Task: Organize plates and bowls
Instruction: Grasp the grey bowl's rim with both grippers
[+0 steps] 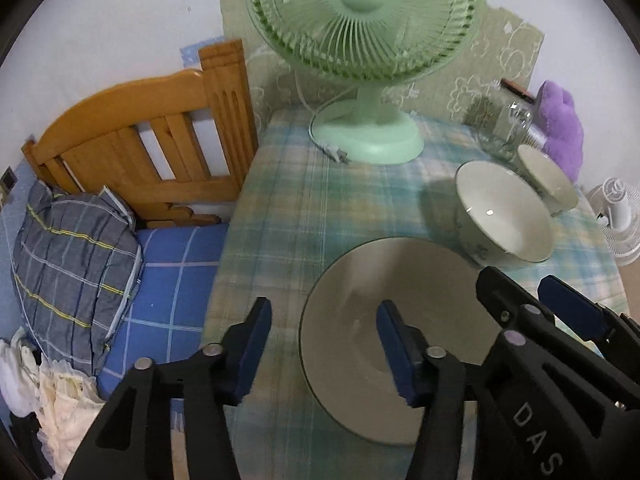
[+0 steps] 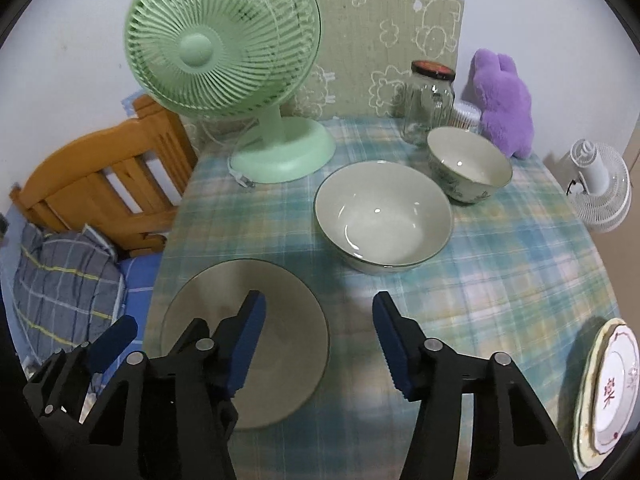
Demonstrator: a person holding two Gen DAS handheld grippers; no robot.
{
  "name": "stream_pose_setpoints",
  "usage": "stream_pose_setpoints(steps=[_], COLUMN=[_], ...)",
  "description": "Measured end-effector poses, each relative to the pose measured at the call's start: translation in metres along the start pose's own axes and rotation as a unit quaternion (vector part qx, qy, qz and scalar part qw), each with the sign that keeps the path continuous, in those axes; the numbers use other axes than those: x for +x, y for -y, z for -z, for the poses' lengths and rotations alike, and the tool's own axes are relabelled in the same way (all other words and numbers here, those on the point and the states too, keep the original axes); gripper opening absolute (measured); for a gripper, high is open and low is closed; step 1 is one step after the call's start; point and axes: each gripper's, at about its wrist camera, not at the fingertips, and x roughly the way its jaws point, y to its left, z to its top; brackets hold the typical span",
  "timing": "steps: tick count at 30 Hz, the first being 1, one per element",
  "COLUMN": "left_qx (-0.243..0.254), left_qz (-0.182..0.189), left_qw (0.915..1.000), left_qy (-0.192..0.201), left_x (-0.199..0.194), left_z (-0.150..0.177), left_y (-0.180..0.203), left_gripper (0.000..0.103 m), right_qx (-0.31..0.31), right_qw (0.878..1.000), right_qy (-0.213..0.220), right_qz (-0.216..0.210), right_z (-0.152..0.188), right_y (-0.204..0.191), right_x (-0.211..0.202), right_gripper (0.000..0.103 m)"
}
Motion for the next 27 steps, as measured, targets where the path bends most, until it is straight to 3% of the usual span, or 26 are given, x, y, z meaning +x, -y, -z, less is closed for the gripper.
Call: stream_pose_setpoints(steps=[3, 6, 10, 27], left_qx=[0.001, 0.001, 0.008, 0.012], left_qz=[0.010, 0.017, 0.018, -0.009], left_qw=[0.9998, 0.9993, 0.9990, 0.9990], left_qy=[-0.020, -0.033, -0.040, -0.042], left_x=[0.015, 0.025, 0.032, 0.014], left_z=[0.000, -0.001, -0.002, 0.010], left_y=[-0.002, -0.001, -0.001, 0.018], left_gripper=[0.037, 0.032, 0.026, 0.025], right_qx=[0.008, 0.010, 0.011, -0.005], right_qw=[1.000, 1.000, 0.999, 0.997], right_qy=[-0.015, -0.025, -0.043, -0.069], right_qz=[0.000, 0.008, 0.004, -0.016], right_z=[0.000, 0.001, -0.001, 0.006], right_y=[-0.002, -0.002, -0.002, 0.013], right_x=[0.015, 0.026, 0.039, 0.030], right_gripper=[0.045, 0.042, 0.024, 0.023])
